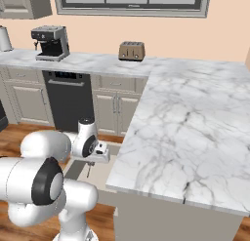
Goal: Organize the utensils by type. Pick up the wooden spoons from the counter and place them in the open cabinet. Then pick up the metallic utensils from the counter and place them in the open drawer.
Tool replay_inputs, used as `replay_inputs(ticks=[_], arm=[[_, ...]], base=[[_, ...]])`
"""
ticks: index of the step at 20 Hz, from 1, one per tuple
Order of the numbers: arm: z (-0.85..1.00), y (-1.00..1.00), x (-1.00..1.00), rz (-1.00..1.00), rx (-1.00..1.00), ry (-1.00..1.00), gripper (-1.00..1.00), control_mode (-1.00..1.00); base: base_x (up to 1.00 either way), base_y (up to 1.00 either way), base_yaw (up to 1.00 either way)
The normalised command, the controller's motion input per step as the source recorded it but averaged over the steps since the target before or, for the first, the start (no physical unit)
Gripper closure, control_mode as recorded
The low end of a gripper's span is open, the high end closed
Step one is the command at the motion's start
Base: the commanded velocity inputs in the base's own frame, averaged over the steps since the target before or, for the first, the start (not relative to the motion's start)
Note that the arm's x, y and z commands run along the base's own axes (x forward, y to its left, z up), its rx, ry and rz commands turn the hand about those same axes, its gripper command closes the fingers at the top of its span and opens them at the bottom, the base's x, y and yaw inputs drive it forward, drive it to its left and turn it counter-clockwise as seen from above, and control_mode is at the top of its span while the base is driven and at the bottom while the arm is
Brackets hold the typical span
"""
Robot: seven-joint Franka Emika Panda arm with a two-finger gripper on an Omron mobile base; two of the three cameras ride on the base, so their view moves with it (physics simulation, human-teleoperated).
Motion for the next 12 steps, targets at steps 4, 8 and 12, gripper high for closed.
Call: replay_inputs(ticks=[4,8,12], arm=[[-0.31,0.01,0.09,0.0,0.0,0.0,1.0,-1.0],[-0.34,0.01,0.09,0.0,0.0,0.0,1.0,-1.0],[-0.27,0.0,0.1,0.0,0.0,0.0,1.0,-1.0]], base=[[0.0,0.0,0.0],[0.0,0.0,0.0],[0.0,0.0,0.0]])
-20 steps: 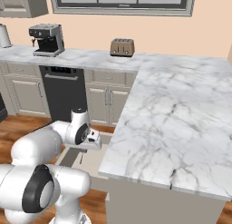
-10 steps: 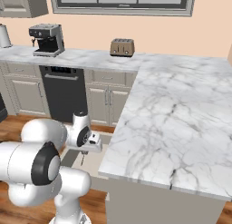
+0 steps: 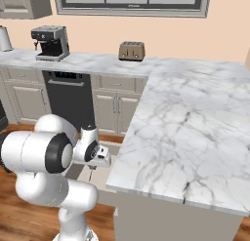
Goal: Organize the utensils by type. Pick up the wooden spoons from the counter and place them in the open cabinet. Then pick up the metallic utensils from the counter and place them in the open drawer.
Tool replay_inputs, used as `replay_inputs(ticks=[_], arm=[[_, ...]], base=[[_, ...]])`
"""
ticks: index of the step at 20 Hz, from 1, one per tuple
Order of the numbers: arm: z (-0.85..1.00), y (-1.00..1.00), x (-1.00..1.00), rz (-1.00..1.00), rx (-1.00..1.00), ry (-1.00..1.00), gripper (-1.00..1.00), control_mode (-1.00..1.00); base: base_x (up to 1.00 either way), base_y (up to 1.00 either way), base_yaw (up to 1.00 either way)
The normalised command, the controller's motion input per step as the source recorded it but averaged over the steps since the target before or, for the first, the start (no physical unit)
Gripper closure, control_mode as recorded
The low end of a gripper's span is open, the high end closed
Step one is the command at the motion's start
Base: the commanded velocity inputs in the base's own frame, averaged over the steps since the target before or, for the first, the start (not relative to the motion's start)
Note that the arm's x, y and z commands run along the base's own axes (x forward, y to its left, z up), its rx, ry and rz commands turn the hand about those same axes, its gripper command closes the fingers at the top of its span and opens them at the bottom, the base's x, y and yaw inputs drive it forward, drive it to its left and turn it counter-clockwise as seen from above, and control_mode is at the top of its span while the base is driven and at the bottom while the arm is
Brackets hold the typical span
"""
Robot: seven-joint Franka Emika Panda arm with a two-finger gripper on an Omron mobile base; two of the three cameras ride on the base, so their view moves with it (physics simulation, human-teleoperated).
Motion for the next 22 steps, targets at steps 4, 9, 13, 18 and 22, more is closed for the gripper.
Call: replay_inputs(ticks=[4,9,13,18,22], arm=[[-0.23,0.01,0.09,0.0,0.0,0.0,1.0,-1.0],[-0.2,0.1,0.04,0.0,0.0,0.0,1.0,-1.0],[-0.16,0.04,0.09,0.0,0.0,0.0,1.0,-1.0],[-0.1,0.0,0.06,0.0,0.0,0.0,1.0,-1.0],[-0.18,0.0,0.11,0.0,0.0,0.0,1.0,-1.0]], base=[[0.0,0.0,0.0],[0.0,0.0,0.0],[0.0,0.0,0.0],[0.0,0.0,0.0],[0.0,0.0,0.0]])
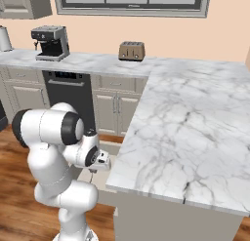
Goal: Organize the utensils by type. Pick up the wooden spoons from the counter and place them in the open cabinet. Then pick up the metallic utensils from the counter and place them in the open drawer.
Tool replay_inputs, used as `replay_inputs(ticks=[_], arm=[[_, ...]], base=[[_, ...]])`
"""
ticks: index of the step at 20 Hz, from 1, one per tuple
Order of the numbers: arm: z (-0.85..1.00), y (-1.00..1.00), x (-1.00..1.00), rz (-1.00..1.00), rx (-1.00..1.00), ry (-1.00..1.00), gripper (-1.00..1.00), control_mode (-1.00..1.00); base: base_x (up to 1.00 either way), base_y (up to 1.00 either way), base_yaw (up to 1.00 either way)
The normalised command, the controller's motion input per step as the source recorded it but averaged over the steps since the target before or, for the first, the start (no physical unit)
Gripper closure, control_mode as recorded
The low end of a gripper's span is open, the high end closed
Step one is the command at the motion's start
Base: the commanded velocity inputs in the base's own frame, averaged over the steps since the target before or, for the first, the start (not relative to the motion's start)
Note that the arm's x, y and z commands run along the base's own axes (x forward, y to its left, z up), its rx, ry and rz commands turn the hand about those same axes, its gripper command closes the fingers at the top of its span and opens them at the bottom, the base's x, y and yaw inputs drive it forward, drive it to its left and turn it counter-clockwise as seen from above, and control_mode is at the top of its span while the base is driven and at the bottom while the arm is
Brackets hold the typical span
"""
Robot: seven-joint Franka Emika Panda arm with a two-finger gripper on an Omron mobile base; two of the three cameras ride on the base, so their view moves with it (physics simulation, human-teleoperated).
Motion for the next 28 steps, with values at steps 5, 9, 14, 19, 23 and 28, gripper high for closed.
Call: replay_inputs(ticks=[5,9,14,19,23,28], arm=[[-0.18,0.0,0.08,0.0,0.0,0.0,1.0,-1.0],[-0.16,0.0,0.11,0.0,0.0,0.0,1.0,-1.0],[-0.2,0.03,0.16,0.0,0.0,0.0,1.0,-1.0],[-0.23,0.02,0.17,0.0,0.0,0.0,1.0,-1.0],[-0.17,0.0,0.11,0.0,0.0,0.0,1.0,-1.0],[-0.12,0.01,0.1,0.0,0.0,0.0,1.0,-1.0]], base=[[0.0,0.0,0.0],[0.0,0.0,0.0],[0.0,0.0,0.0],[0.0,0.0,0.0],[0.0,0.0,0.0],[0.0,0.0,0.0]])
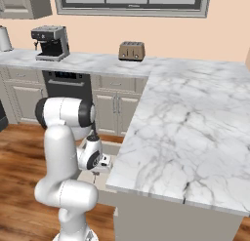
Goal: Organize the utensils by type. Pick up the wooden spoons from the counter and place them in the open cabinet. Then pick up the metallic utensils from the counter and place them in the open drawer.
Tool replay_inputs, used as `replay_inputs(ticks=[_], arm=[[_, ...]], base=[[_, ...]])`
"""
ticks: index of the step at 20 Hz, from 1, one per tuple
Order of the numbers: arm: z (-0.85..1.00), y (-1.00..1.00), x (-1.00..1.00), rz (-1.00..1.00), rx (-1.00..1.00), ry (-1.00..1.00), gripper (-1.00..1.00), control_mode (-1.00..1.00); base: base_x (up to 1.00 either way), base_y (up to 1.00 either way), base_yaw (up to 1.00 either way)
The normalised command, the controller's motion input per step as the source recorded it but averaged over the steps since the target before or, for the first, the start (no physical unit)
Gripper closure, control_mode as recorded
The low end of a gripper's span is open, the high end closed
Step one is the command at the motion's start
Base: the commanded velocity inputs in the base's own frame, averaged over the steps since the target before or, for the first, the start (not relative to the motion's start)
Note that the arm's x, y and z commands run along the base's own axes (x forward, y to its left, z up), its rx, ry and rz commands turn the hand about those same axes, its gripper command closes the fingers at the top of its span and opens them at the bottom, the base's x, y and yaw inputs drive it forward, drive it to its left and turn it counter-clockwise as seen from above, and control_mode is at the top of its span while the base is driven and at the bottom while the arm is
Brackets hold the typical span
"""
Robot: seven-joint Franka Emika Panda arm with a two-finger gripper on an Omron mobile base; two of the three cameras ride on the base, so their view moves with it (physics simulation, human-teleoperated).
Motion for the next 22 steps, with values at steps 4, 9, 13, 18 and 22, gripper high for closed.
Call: replay_inputs(ticks=[4,9,13,18,22], arm=[[-0.02,0.02,0.05,0.0,0.0,0.0,-1.0,-1.0],[-0.01,0.0,0.05,0.0,0.0,0.0,-1.0,-1.0],[0.0,0.0,0.0,0.0,0.0,-0.03,-1.0,-1.0],[0.43,0.01,0.0,-0.01,-0.05,-0.24,-1.0,-1.0],[0.71,0.0,0.0,-0.03,-0.01,-0.13,-1.0,-1.0]], base=[[0.0,0.0,0.0],[0.0,0.0,0.0],[0.0,0.0,0.0],[0.0,0.0,0.0],[0.0,0.0,0.0]])
